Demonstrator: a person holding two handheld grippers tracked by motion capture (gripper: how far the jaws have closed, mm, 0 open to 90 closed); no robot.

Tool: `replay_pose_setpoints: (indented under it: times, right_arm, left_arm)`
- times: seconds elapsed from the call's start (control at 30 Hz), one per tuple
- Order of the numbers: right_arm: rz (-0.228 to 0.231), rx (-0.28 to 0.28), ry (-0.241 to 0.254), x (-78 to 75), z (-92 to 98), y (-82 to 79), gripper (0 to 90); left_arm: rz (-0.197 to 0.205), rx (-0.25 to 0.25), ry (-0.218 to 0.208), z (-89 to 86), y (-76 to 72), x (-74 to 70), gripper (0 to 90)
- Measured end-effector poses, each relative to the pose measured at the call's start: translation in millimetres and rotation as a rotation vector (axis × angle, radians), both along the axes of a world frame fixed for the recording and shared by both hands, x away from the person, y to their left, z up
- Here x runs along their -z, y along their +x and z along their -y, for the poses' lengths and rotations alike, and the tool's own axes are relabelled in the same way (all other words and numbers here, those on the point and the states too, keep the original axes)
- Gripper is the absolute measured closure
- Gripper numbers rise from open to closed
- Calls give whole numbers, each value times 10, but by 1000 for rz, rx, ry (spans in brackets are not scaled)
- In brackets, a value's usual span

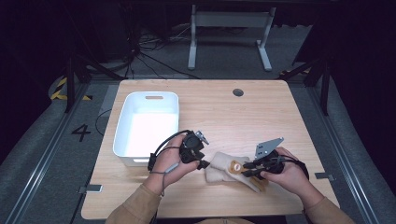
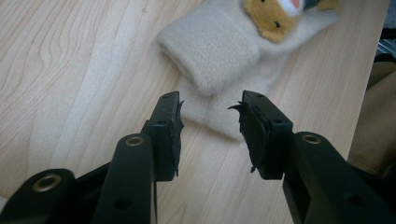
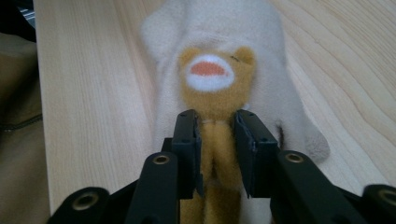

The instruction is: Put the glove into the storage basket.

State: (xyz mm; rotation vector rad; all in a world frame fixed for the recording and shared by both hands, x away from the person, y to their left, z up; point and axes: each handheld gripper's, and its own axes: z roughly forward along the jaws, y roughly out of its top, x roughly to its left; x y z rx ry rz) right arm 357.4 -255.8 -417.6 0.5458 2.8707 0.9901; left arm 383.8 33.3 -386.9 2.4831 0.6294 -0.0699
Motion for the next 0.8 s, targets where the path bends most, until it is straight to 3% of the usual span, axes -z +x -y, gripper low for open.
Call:
replay_pose_setpoints:
  times: [0.13,0.3,0.63,0.8]
  right_arm:
    - [-10,13,24,-16,22,-24,629]
    - [8,63,59,-114,145,-58,619]
    - [34,170,46,-209,409,-102,672]
    - [18,220,20,-238,530,-106,699]
  left_arm:
    - [-7,5,4,33,9,5,591]
    - [-16,23,16,90,33,11,586]
    - [-5,45,17,164,86,-38,588]
    - [-15,53,28,193,97,-32,588]
